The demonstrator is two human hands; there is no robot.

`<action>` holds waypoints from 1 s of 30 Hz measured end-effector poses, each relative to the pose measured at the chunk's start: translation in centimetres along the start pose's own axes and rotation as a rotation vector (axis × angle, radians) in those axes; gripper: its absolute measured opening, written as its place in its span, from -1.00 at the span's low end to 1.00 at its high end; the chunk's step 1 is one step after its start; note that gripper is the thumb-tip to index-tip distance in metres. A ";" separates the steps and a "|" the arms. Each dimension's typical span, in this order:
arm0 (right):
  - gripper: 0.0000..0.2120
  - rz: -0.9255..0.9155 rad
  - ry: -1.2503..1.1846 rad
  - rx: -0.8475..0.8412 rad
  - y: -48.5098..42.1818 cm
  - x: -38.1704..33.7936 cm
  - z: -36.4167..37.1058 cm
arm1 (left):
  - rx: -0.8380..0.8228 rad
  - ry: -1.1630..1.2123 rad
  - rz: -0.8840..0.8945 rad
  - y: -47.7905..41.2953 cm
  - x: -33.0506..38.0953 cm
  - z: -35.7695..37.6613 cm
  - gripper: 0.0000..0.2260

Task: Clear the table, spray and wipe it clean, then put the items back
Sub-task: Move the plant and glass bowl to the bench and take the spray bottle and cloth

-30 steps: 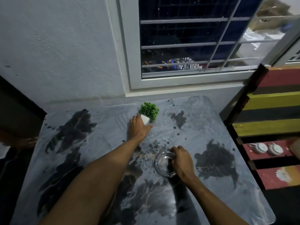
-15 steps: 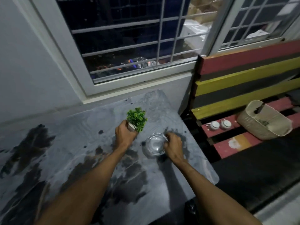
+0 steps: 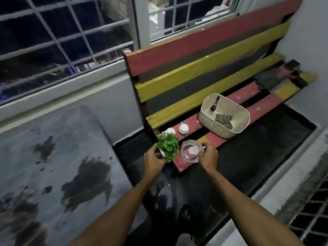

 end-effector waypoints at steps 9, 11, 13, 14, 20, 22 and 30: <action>-0.72 0.031 0.007 -0.057 -14.3 11.6 6.0 | 0.016 -0.046 -0.132 -4.9 -11.0 16.1 -0.66; -0.68 0.034 0.001 -0.076 -16.3 13.1 8.0 | 0.021 -0.063 -0.134 -6.0 -12.7 17.9 -0.65; -0.65 0.032 0.017 -0.089 -17.8 14.4 9.7 | 0.025 -0.079 -0.109 -6.8 -14.0 19.3 -0.66; -0.64 0.021 0.028 -0.089 -18.2 14.9 10.2 | 0.026 -0.084 -0.096 -7.0 -14.4 19.8 -0.66; -0.63 -0.018 0.052 -0.114 -19.1 16.3 11.4 | 0.020 -0.097 -0.090 -7.3 -15.0 21.6 -0.47; -0.63 -0.029 0.051 -0.129 -18.9 16.4 11.4 | 0.004 -0.096 -0.118 -7.2 -15.3 21.8 -0.45; -0.55 0.021 0.063 -0.229 -18.7 15.6 8.8 | -0.056 -0.209 -0.146 -7.0 -15.2 20.1 -0.52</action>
Point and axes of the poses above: each hand's wrist, its own y-axis away from the middle knuckle, its own z-axis out of the palm, x = y × z, the point moved 4 cm from there along -y, towards the middle knuckle, and after that the axes turned 4 degrees about z, right-handed, at the moved point
